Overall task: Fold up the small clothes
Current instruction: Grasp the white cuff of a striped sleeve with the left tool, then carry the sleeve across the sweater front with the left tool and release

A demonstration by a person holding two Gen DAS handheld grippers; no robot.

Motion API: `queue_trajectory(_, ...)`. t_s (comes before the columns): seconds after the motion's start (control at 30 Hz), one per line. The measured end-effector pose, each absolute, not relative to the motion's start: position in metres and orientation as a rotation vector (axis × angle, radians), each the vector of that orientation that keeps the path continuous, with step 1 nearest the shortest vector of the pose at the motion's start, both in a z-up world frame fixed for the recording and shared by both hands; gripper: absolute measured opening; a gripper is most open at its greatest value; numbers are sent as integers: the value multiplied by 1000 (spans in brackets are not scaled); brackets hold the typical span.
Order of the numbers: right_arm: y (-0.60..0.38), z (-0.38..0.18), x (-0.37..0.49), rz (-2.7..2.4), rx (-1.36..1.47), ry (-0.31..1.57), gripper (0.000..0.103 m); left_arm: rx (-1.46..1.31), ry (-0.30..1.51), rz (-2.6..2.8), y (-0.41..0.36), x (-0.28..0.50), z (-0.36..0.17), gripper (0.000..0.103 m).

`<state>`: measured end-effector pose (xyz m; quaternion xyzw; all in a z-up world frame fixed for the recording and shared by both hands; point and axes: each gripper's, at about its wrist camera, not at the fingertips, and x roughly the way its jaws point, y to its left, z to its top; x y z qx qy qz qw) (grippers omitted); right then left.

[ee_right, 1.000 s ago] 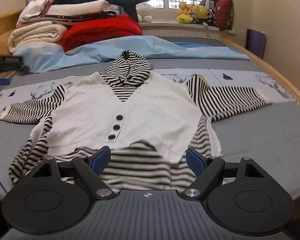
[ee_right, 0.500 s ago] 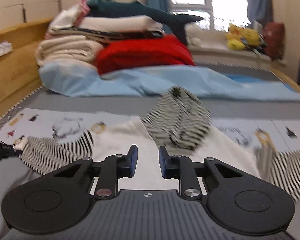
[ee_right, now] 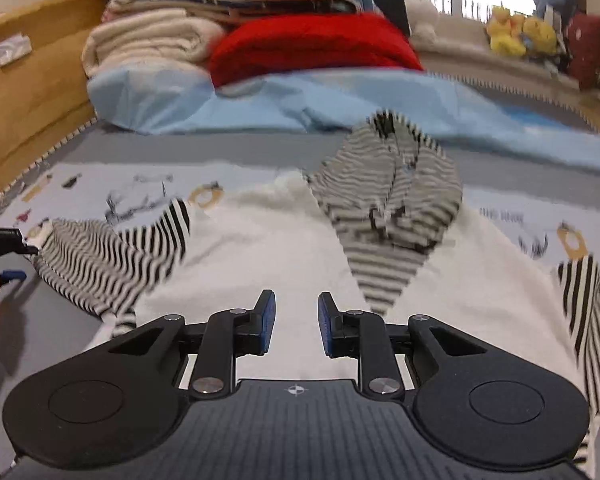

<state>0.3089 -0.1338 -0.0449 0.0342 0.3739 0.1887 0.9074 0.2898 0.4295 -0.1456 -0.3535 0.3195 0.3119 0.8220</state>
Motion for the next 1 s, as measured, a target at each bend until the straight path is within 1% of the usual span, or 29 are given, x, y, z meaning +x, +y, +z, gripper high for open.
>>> queue_trajectory(0.03,-135,-50,311,389,82,798,25,-753,688,658,430,292,-145,2)
queue_trajectory(0.07,-137,-54,312,389,92,822,25,-767,689,652,428,293,-143,1)
queue_trajectory(0.17,-141,-66,312,365,83,862,25,-703,593,574,401,306,-102,1)
queue_trajectory(0.27,-152,-72,314,315,83,894,25,-577,479,338,333,318,-40,1)
queue_trajectory(0.37,-168,-75,317,272,127,919,25,-527,440,70,243,320,-3,1)
queue_trajectory(0.47,-188,-75,318,214,196,914,25,-489,495,-174,147,322,3,1)
queue_trajectory(0.57,-212,-75,320,135,252,909,25,-430,661,-391,55,329,-18,5)
queue_trajectory(0.63,-231,-77,322,79,296,919,25,-405,718,-422,24,326,-27,8)
queue_trajectory(0.73,-260,-79,325,28,389,935,25,-440,696,-367,25,320,-14,15)
queue_trajectory(0.9,-290,-77,329,2,533,936,25,-431,695,-33,76,327,14,15)
queue_trajectory(0.93,-293,-77,330,0,552,931,24,-442,687,23,90,327,13,18)
queue_trajectory(1.0,-297,-78,333,-1,585,915,18,-481,664,103,116,321,6,24)
